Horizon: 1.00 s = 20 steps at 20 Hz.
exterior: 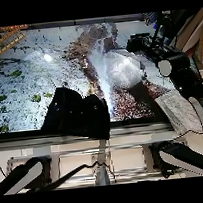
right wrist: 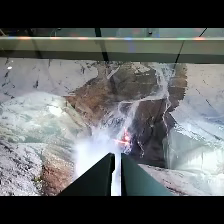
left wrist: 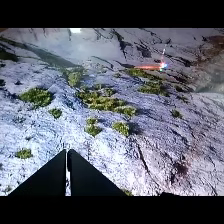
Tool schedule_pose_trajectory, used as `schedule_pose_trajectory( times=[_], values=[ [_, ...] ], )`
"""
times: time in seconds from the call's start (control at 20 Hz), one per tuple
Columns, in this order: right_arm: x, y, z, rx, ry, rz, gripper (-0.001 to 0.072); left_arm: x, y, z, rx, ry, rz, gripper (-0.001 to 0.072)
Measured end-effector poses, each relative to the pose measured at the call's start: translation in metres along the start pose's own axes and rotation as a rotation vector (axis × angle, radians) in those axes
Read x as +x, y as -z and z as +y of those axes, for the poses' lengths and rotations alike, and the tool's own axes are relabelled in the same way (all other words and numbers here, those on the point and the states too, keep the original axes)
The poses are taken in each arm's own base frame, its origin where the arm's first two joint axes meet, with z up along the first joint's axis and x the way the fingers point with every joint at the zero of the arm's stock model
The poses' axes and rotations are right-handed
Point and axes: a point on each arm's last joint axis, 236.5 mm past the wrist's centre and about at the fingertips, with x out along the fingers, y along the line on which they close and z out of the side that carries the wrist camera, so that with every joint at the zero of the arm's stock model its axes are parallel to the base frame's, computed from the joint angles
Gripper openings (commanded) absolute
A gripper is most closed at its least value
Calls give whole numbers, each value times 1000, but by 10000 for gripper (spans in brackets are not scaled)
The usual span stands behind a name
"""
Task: Fold the clothes and pants, and hang the long-sleeved shirts on hangers.
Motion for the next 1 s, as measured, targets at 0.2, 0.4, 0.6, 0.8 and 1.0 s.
schedule_pose_trajectory(
  times=[0.2,0.4,0.6,0.8,1.0],
  values=[
    [0,0,0,1,0,0,105,0,0,0,0,0,0,24],
    [0,0,0,0,0,0,104,0,-2,0,0,0,-9,24],
    [0,0,1,5,-2,-1,105,6,-9,-4,-2,10,-37,706],
    [-6,-1,8,85,-30,7,107,24,9,-20,2,49,44,683],
    [-28,24,7,135,-34,170,517,39,106,-46,88,165,438,683]
  ],
)
